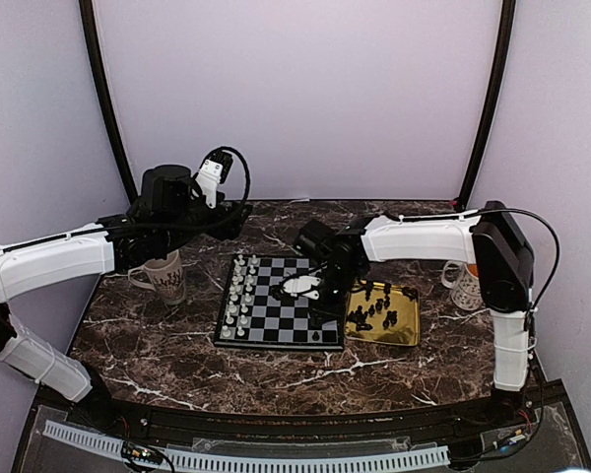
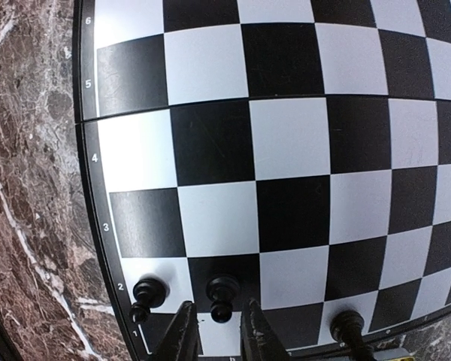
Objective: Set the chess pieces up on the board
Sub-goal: Place the pawn at g7, then pick up the pawn from the storage box.
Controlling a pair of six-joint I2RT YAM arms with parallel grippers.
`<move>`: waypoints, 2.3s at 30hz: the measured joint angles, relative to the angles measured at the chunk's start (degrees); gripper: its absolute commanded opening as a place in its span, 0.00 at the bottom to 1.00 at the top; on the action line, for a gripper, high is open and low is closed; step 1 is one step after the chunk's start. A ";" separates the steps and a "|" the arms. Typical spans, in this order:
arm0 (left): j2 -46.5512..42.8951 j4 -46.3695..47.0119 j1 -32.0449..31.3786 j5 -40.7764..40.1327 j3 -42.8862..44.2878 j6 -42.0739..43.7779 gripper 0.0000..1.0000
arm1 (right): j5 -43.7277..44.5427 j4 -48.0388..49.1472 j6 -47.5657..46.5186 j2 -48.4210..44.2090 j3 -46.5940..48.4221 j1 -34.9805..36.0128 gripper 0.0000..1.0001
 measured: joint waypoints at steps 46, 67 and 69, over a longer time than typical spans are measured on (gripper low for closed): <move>11.32 -6.19 -3.91 9.51 5.05 0.92 0.95 | -6.82 13.42 -1.64 -29.03 -38.29 -26.73 0.19; 11.61 -8.59 -3.91 10.54 6.36 1.29 0.93 | -4.35 13.90 -1.86 -27.04 -38.71 -25.18 0.12; 11.67 -8.72 -3.91 10.56 6.38 1.29 0.93 | -4.37 13.94 -1.86 -26.49 -38.66 -25.18 0.10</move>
